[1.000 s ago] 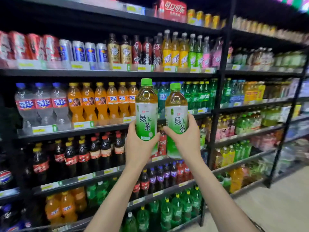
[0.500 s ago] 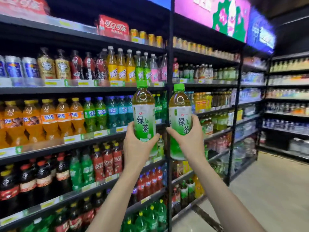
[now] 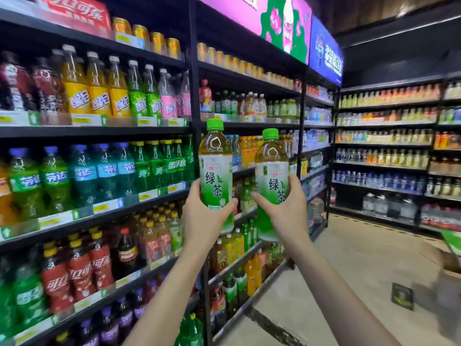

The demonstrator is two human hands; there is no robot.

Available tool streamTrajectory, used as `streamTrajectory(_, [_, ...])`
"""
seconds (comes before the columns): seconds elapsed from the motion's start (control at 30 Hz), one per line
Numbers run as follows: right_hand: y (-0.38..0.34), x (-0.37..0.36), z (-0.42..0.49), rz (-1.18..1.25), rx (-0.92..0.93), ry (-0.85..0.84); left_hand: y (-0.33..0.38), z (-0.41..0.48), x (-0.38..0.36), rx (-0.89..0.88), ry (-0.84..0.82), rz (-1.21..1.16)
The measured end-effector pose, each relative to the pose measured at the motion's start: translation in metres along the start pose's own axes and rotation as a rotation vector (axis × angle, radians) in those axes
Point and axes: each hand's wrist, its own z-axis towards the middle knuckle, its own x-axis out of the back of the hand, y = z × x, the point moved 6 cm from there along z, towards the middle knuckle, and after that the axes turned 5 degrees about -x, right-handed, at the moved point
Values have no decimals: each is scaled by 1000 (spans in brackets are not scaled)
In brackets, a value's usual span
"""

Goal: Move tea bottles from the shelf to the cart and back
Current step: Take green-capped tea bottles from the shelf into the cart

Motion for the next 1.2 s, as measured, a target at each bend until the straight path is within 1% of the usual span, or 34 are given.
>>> streamTrajectory(0.4, [77,-24,140,-37,34,63,-57,120,-125,-29,-95,-51])
streamTrajectory(0.73, [160,-49,245,-15,46,110,-126,208,-211,-43,-75,-80])
streamTrajectory(1.03, [240,-60,338,7,61,40,-171,266,-295,-24,-48,-11])
streamTrajectory(1.2, [279,-64,402,94,87,-22,-195,305,-347,7,12,52])
